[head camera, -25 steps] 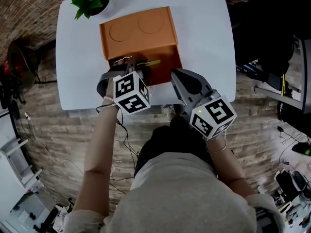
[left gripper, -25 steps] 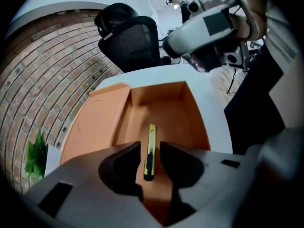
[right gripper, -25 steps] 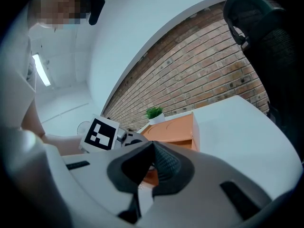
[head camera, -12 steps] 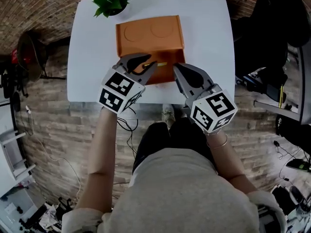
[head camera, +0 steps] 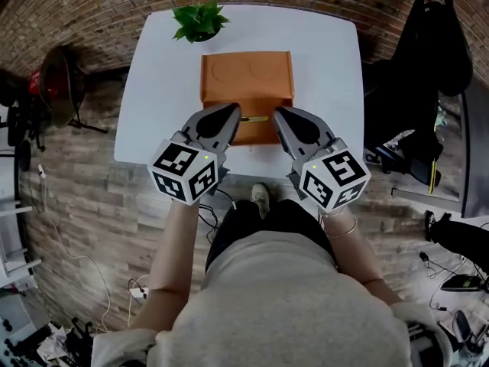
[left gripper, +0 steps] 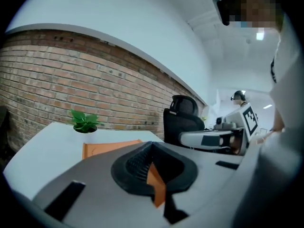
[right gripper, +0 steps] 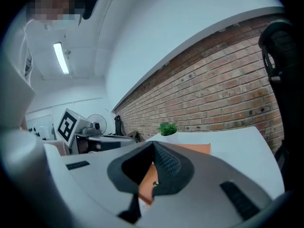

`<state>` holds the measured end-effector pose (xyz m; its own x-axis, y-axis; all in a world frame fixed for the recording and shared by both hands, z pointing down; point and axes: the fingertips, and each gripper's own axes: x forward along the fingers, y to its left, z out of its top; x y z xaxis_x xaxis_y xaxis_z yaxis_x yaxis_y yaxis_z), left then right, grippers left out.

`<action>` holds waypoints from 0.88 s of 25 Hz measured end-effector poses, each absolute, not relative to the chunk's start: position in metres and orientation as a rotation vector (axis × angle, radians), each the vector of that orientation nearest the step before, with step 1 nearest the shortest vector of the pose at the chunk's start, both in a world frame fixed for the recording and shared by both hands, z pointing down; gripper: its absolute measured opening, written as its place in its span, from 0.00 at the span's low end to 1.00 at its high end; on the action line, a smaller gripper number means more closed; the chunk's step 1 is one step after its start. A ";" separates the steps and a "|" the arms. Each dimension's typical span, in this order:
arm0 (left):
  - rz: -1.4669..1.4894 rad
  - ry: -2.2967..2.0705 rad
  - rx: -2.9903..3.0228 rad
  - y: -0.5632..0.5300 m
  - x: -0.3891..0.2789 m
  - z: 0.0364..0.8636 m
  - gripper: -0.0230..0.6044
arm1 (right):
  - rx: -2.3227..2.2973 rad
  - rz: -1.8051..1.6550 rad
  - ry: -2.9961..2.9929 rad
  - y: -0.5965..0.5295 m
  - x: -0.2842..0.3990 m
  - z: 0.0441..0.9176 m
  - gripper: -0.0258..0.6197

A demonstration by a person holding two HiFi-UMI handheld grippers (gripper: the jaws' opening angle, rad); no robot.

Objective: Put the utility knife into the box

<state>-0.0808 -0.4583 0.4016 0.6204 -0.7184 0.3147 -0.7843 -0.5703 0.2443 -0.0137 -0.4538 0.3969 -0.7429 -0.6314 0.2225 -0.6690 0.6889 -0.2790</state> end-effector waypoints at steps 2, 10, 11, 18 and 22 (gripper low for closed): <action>0.208 -1.251 2.474 -0.452 -0.081 0.392 0.05 | 1.052 0.494 -2.789 -0.451 -0.016 0.391 0.04; 0.148 -1.377 2.385 -0.436 -0.089 0.393 0.05 | 0.971 0.448 -2.812 -0.439 -0.026 0.383 0.04; 0.150 -1.387 2.379 -0.435 -0.090 0.393 0.05 | 0.960 0.446 -2.815 -0.438 -0.028 0.382 0.04; 0.169 -1.372 2.368 -0.418 -0.089 0.399 0.05 | 0.899 0.452 -2.832 -0.428 -0.040 0.385 0.04; 0.158 -1.397 2.330 -0.408 -0.092 0.402 0.05 | 0.903 0.466 -2.815 -0.421 -0.045 0.392 0.04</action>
